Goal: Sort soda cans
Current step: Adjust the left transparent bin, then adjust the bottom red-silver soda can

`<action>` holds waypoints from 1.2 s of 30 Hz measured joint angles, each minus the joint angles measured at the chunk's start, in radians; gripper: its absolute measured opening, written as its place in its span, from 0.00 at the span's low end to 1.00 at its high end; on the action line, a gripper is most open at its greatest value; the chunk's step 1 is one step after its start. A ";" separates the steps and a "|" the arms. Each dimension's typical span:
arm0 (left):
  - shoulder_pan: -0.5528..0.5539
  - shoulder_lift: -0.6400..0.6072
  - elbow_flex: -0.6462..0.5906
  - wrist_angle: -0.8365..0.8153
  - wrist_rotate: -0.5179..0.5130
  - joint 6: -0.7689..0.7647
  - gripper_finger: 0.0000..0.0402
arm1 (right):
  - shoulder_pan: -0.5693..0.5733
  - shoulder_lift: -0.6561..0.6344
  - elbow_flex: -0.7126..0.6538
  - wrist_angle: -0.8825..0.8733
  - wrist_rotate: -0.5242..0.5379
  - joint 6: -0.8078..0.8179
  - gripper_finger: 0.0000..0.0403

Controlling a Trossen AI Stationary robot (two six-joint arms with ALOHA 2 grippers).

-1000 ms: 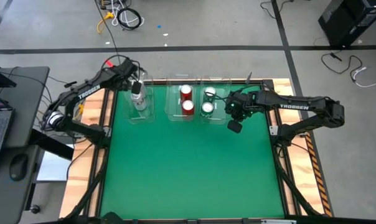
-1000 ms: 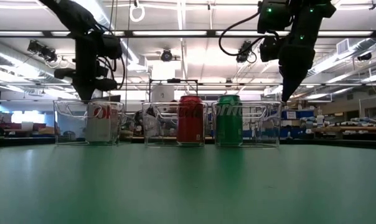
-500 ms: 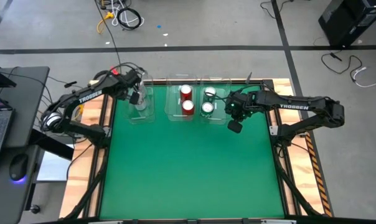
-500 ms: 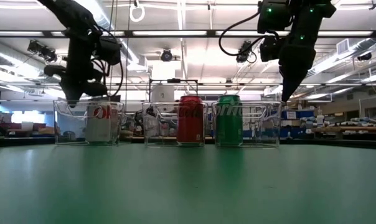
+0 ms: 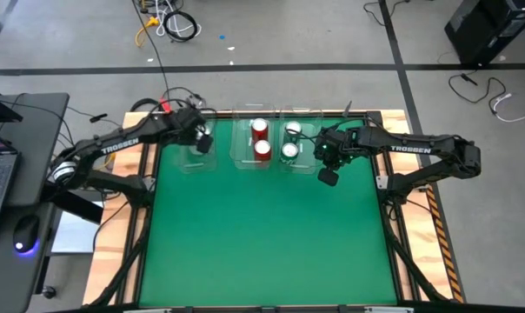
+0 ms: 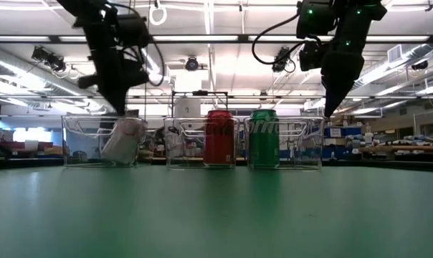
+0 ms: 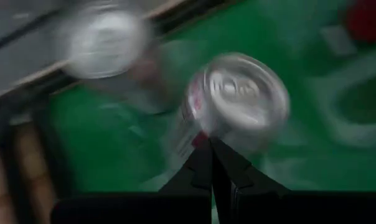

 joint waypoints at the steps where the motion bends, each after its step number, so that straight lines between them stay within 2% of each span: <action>1: -0.015 0.000 0.000 0.028 0.033 -0.002 0.00 | 0.000 0.000 0.000 0.000 0.000 0.000 0.00; 4: -0.049 0.000 0.000 0.112 0.084 0.000 0.00 | 0.000 0.000 0.000 0.001 0.000 -0.004 0.00; 10: -0.055 0.003 0.000 0.077 0.022 0.000 0.00 | 0.000 0.000 0.000 0.001 0.000 -0.011 0.00; 15: -0.065 0.003 0.000 0.100 0.022 0.027 0.00 | 0.000 0.000 0.000 0.002 0.000 -0.011 0.00; 21: -0.068 0.004 0.000 0.246 0.010 0.077 0.00 | 0.000 0.000 0.000 0.021 0.000 -0.019 0.00; 27: -0.039 0.037 0.000 0.226 0.019 0.104 0.00 | 0.001 0.000 0.000 0.018 -0.007 -0.019 0.00; 36: -0.039 0.062 0.000 0.226 0.030 0.137 0.10 | 0.001 0.000 0.000 0.020 -0.008 -0.019 0.00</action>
